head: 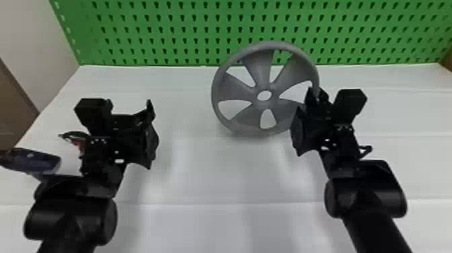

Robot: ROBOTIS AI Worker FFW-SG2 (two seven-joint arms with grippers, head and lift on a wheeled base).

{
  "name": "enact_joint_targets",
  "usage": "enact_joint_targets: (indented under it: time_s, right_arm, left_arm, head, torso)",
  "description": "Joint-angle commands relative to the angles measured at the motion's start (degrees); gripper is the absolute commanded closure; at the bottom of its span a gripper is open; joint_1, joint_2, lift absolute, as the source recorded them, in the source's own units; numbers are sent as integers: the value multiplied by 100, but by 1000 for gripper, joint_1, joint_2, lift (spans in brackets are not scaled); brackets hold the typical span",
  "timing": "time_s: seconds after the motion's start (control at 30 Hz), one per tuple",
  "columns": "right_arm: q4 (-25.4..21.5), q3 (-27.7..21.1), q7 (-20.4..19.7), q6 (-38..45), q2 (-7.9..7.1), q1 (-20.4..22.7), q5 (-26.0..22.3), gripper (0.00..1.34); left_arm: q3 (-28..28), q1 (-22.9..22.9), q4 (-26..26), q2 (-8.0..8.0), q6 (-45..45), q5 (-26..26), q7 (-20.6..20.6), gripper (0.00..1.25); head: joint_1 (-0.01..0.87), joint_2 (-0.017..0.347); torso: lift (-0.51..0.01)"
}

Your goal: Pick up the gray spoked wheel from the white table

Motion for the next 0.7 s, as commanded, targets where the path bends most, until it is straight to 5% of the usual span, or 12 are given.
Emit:
enact_joint_targets:
  time_s: [0.0,0.67]
  right_arm:
    - [-3,-3,0,0,0,0,1,1061]
    - [-29,-3,0,17,35,0,1,1058]
  left_arm:
    - [2,-6,0,-13,0,0,2,191]
    - [-121,11,26,-127,-9,-35,160,190]
  head:
    - [770,44]
    - [770,44]
  torso:
    - [-98]
    - [-98]
